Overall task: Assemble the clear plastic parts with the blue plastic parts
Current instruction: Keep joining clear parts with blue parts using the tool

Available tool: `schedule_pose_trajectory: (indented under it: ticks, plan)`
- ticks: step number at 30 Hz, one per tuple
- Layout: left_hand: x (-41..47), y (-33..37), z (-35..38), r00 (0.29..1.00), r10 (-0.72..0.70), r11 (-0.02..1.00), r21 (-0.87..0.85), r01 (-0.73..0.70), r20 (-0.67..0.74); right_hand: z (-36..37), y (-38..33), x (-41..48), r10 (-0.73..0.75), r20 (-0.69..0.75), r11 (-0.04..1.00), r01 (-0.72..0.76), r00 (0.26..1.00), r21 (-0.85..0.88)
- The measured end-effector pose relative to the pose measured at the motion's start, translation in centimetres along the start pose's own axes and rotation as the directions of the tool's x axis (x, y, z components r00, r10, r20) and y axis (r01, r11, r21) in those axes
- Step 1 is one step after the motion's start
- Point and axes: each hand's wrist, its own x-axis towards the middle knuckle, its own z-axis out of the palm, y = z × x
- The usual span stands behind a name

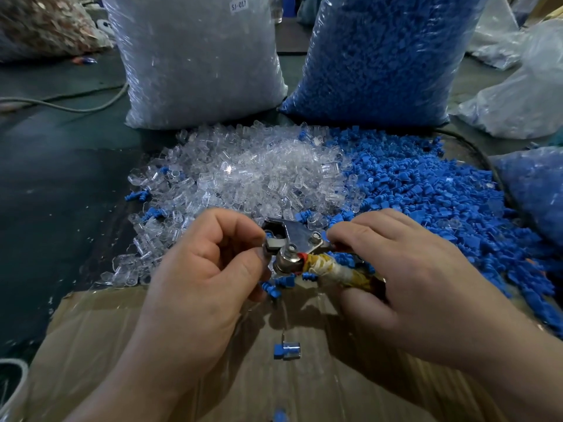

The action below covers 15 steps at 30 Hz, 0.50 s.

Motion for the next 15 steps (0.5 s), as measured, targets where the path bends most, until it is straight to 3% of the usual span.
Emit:
schedule_pose_trajectory:
  ticks: [9, 15]
  plan:
    - [-0.19, 0.3, -0.02, 0.999, -0.027, 0.997, -0.066, 0.029, 0.026, 0.18, -0.18, 0.19, 0.035, 0.052, 0.999, -0.034, 0.998, -0.005]
    - [0.09, 0.27, -0.15, 0.999, -0.029, 0.999, 0.02, 0.029, -0.035, 0.01, 0.34, 0.08, 0.049, 0.021, 0.999, -0.049, 0.999, -0.003]
